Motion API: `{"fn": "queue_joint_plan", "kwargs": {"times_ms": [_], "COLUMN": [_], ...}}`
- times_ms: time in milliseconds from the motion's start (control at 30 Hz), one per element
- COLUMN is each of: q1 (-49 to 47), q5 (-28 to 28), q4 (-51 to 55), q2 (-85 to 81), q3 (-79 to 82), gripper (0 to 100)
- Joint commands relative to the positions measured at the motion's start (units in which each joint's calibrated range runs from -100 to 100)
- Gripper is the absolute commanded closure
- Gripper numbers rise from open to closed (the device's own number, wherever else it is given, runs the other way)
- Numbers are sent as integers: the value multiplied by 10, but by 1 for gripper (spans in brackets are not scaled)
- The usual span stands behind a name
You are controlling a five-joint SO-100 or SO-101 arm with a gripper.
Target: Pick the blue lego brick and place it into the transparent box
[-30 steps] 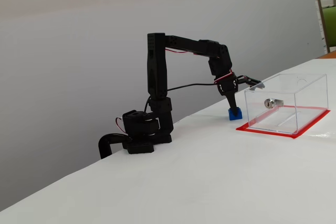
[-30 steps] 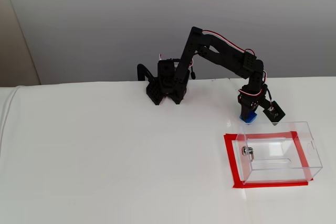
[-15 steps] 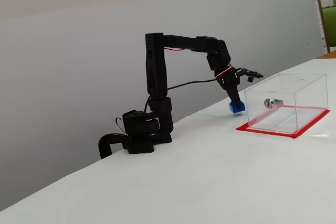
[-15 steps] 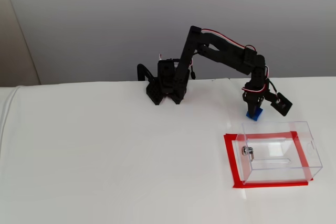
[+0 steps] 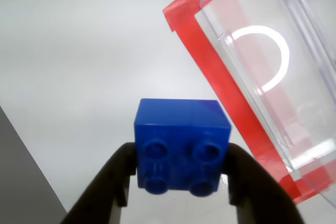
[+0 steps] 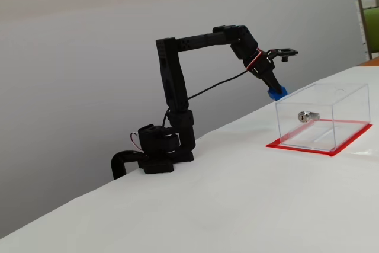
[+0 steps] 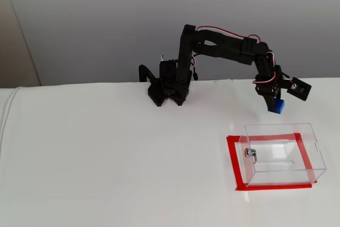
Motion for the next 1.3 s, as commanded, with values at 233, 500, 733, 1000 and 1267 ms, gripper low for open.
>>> {"fn": "queue_joint_plan", "kwargs": {"times_ms": [233, 500, 733, 1000, 1267], "q1": [51, 128, 198, 262, 302], "q5": [7, 7, 9, 20, 20], "q4": [-5, -3, 4, 33, 62], "q2": [-42, -43, -70, -79, -70], "q3": [-134, -171, -154, -149, -146], "gripper": [90, 90, 90, 90, 90]}}
